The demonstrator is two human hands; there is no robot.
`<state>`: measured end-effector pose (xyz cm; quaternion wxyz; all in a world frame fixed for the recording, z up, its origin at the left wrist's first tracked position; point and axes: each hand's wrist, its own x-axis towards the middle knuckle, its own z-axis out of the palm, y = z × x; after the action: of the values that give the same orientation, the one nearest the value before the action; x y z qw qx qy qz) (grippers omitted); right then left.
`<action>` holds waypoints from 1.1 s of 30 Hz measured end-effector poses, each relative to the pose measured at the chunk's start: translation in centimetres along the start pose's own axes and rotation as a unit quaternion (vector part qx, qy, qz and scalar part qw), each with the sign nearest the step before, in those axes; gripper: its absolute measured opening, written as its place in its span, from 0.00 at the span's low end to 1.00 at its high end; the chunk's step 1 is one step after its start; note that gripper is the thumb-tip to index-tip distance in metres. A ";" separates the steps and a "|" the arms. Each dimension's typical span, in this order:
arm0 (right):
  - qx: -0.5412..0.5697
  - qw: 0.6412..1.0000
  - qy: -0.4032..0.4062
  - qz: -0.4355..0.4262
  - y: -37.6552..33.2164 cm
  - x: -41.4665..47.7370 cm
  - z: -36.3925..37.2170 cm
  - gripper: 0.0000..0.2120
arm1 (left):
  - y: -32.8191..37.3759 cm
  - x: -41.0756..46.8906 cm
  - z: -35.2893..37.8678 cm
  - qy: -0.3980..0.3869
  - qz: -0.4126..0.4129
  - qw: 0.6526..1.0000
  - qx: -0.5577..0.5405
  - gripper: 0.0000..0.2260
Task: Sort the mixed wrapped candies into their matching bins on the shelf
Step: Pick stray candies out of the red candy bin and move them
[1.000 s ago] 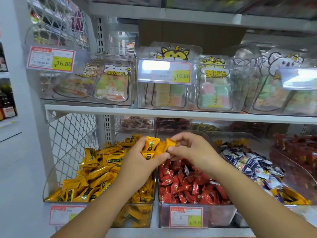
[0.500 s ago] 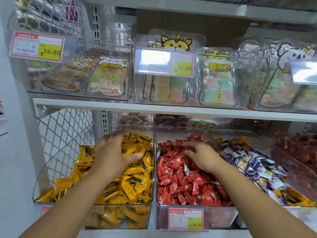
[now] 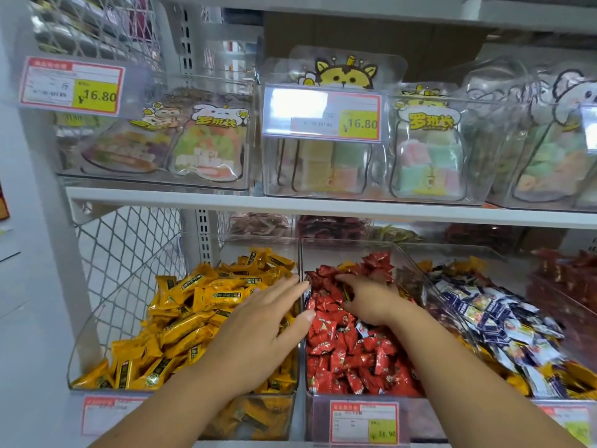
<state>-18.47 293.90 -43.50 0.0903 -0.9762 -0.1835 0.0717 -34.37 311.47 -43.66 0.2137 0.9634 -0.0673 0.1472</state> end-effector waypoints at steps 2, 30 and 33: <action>0.014 1.000 -0.009 -0.005 -0.1 0.1 0.0 0.28 | 0.0 -0.1 0.2 0.007 0.003 1.000 0.008 0.25; 0.510 0.825 0.046 -0.237 -2.9 -6.1 -3.6 0.13 | 0.4 1.1 -0.7 0.227 -0.035 0.952 -0.200 0.09; 0.527 0.815 0.063 -0.232 -4.4 -5.4 -3.0 0.12 | -0.2 1.6 -1.4 0.267 -0.062 0.944 -0.183 0.07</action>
<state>-24.48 295.48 -39.06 0.6165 -0.7101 -0.3323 0.0724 -33.17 312.16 -42.02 0.4050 0.8353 0.0267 0.3708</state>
